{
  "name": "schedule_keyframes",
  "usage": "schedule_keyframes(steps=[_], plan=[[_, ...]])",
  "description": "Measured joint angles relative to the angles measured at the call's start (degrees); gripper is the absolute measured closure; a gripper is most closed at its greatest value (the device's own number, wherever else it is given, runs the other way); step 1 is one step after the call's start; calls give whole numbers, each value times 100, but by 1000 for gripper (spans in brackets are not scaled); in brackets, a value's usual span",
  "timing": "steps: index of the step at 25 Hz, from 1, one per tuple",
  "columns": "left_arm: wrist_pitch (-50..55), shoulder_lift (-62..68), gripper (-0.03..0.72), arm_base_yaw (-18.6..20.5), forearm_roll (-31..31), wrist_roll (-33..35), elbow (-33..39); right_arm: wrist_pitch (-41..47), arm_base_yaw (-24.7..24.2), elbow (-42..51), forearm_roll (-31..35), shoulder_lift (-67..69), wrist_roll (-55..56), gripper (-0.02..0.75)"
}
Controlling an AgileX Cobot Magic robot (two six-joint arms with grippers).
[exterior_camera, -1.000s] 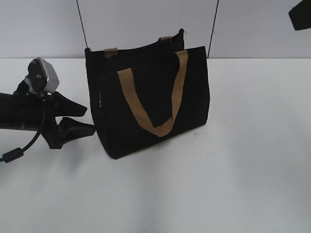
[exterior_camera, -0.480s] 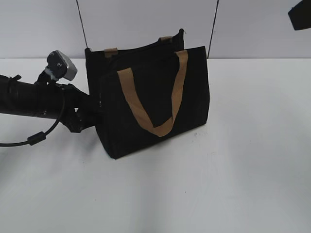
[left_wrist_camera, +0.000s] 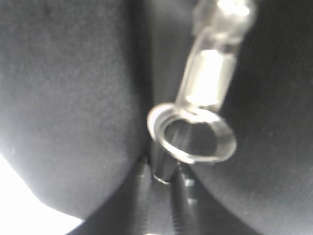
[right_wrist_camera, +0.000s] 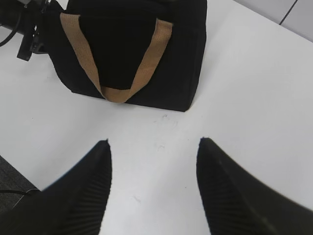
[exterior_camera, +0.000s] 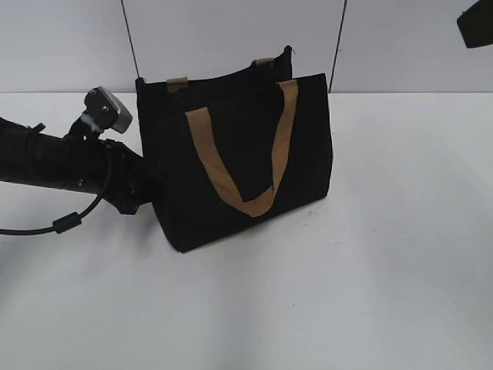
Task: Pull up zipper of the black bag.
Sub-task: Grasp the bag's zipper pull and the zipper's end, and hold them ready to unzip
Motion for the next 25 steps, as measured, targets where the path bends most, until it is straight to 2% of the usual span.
schedule_keyframes(steps=[2,6,7,16,22,25], plan=[[-12,20,346,1,0,0,0,0,0,0,0,0,0,305],[-56,26,602,-1,0,0,0,-5,0,0,0,0,0,305],[-78,26,620,-1,0,0,0,-5,0,0,0,0,0,305],[-734,-590,646,-11,6,-28,0,-217,0,-448,83,101,-22,336],[-1452,-1376,660,-11,1,-160,0,-89,4,-977,808,615,-383,337],[-1531,-1717,660,-11,1,-245,0,-83,214,-1067,943,886,-553,337]])
